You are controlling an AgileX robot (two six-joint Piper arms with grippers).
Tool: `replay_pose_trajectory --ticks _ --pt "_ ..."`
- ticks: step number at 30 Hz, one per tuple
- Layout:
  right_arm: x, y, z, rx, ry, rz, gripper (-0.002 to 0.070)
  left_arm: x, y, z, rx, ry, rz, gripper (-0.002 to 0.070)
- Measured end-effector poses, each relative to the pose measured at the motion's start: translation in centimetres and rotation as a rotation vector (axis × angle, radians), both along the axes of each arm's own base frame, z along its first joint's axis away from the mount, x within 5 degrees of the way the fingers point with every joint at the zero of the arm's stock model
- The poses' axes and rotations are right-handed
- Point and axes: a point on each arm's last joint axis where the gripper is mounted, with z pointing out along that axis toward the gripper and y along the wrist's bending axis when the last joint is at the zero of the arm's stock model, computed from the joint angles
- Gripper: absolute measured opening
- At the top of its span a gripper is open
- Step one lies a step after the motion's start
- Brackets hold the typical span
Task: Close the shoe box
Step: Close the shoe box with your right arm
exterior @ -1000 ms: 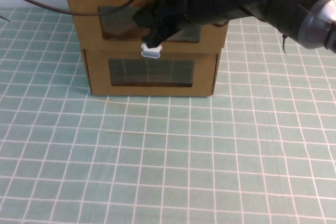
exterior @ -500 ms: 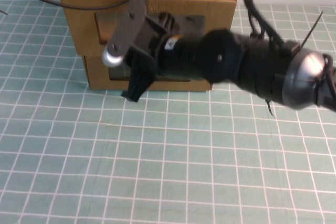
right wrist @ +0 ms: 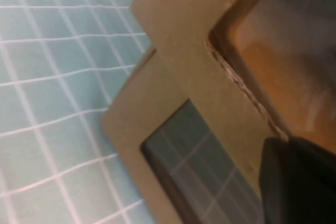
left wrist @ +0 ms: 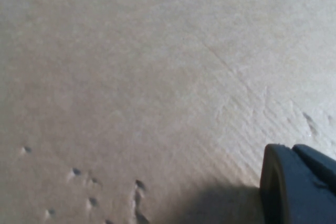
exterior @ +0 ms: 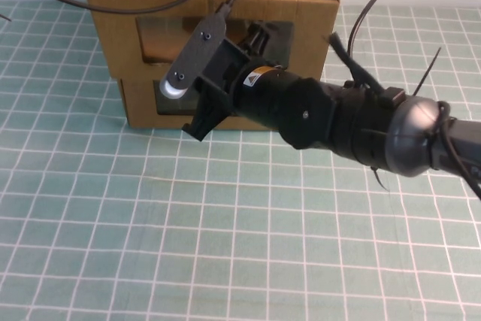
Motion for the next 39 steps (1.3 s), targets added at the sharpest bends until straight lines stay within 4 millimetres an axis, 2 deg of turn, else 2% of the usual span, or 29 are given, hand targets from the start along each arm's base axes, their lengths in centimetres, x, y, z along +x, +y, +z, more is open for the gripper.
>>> replay_pose_trajectory --ticks 6,13,19,28,33,35,39 --pt "1.3 0.5 -0.6 0.030 -0.010 -0.037 -0.0014 0.0 0.0 0.0 0.000 0.000 0.000 -0.0005" --pt "4.4 0.4 0.2 0.093 0.011 -0.077 -0.0014 0.0 0.0 0.0 -0.001 -0.002 0.002 -0.0005" --pt "5.6 0.5 1.0 0.121 0.027 -0.074 -0.0014 0.0 0.0 0.0 -0.001 -0.003 0.003 -0.0005" --pt "5.3 0.4 1.1 0.090 0.083 -0.026 -0.0014 0.0 0.0 0.0 0.000 0.001 -0.001 -0.0005" --pt "3.8 0.3 1.7 0.014 0.173 0.083 -0.0014 -0.1 0.0 -0.1 0.004 0.008 -0.008 -0.0005" --pt "3.0 0.1 2.7 -0.002 0.188 0.120 -0.0014 -0.2 0.0 0.0 0.005 0.007 -0.010 -0.0005" --pt "1.5 -0.8 5.9 0.011 0.167 0.158 -0.0014 -0.6 0.1 0.5 0.014 0.001 -0.017 -0.0005"
